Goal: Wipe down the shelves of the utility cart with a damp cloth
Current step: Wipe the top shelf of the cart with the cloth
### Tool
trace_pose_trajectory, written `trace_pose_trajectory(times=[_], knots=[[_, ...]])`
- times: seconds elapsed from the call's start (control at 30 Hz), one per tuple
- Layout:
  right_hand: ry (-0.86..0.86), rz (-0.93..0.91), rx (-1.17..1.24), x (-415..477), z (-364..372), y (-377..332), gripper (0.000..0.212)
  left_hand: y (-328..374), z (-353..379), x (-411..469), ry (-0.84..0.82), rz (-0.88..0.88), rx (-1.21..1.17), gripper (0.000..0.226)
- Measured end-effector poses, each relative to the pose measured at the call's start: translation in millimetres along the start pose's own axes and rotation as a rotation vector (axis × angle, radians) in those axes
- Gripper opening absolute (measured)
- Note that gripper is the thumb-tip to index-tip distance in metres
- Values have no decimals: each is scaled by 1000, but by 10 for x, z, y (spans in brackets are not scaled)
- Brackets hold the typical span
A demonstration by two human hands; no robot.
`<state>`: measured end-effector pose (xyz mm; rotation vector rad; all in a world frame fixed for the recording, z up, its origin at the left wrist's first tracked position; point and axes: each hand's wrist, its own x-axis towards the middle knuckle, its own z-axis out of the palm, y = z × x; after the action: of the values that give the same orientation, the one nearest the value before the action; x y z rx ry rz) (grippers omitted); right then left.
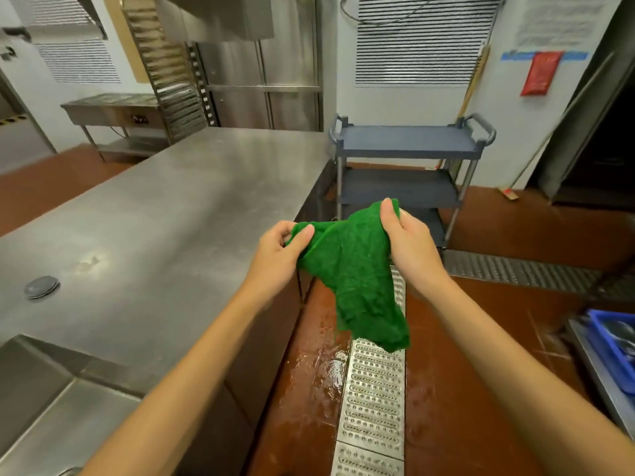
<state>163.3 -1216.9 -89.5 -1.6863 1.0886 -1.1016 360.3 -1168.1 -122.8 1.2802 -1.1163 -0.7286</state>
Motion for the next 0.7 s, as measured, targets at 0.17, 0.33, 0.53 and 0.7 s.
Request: trace_pose_trajectory(times=[0.17,0.33,0.53,0.7], knots=[[-39,40,50,135,-176,-27,68,134,207,221,-39,84,16,12],[-47,53,-165,330,-161,134,61,175,326,536,-165,237,141,12],[68,100,-358,783,-310,320,33,112,191,1061,-173,270,156,8],[203,85,-452,1185,-398,397,42,79,82,1525,-140,214,112,7]])
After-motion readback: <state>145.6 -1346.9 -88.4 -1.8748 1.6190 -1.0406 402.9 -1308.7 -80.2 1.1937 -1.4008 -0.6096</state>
